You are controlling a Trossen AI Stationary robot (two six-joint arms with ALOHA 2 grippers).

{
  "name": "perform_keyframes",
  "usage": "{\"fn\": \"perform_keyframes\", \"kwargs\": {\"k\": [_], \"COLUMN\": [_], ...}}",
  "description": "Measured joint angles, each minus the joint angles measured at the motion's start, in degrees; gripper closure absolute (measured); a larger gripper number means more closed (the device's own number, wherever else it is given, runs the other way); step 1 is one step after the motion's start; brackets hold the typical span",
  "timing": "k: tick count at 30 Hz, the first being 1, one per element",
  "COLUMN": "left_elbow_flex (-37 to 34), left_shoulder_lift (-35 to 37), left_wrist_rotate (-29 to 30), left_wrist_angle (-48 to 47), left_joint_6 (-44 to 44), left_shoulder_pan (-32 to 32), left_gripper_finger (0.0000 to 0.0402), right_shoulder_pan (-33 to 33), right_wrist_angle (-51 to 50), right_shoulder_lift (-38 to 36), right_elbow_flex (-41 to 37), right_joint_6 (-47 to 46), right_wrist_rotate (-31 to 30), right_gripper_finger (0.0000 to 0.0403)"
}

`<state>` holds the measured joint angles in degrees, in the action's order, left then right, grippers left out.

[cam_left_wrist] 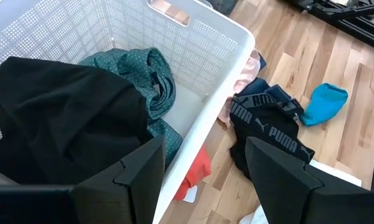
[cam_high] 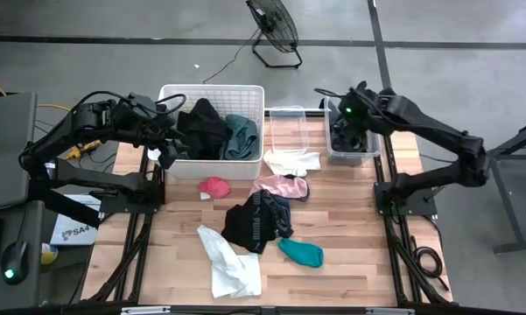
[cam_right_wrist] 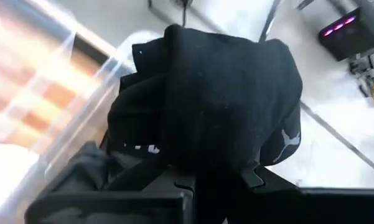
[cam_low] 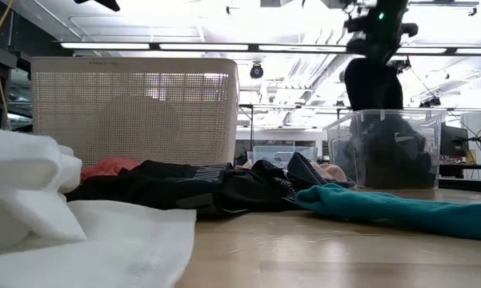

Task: Pick & Place Cloths
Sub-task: Put the right black boxer short into the right transparent bin

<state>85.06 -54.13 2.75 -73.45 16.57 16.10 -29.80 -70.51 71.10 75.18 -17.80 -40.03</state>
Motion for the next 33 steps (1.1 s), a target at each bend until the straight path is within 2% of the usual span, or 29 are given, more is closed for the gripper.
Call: {"fn": "perform_keyframes", "kwargs": {"k": [11, 16, 22, 27, 33], "left_elbow_flex": [0.0, 0.0, 0.0, 0.0, 0.0], "left_shoulder_lift": [0.0, 0.0, 0.0, 0.0, 0.0], "left_wrist_rotate": [1.3, 1.3, 1.4, 1.5, 1.5], "left_wrist_angle": [0.0, 0.0, 0.0, 0.0, 0.0], "left_joint_6": [0.9, 0.9, 1.5, 1.8, 1.8], "left_shoulder_pan": [0.0, 0.0, 0.0, 0.0, 0.0], "left_gripper_finger": [0.0186, 0.0186, 0.0186, 0.0186, 0.0186], "right_shoulder_pan": [-9.1, -12.8, -16.5, -18.9, -20.4], "right_wrist_angle": [-1.5, -1.6, -2.4, -2.5, -2.3], "right_shoulder_lift": [12.7, 17.3, 20.8, 23.1, 26.8], "right_elbow_flex": [0.0, 0.0, 0.0, 0.0, 0.0], "right_joint_6": [7.4, 14.2, 25.5, 34.8, 36.0], "right_wrist_rotate": [13.8, 20.5, 23.2, 28.0, 28.5], "right_gripper_finger": [0.0373, 0.0373, 0.0373, 0.0366, 0.0372]}}
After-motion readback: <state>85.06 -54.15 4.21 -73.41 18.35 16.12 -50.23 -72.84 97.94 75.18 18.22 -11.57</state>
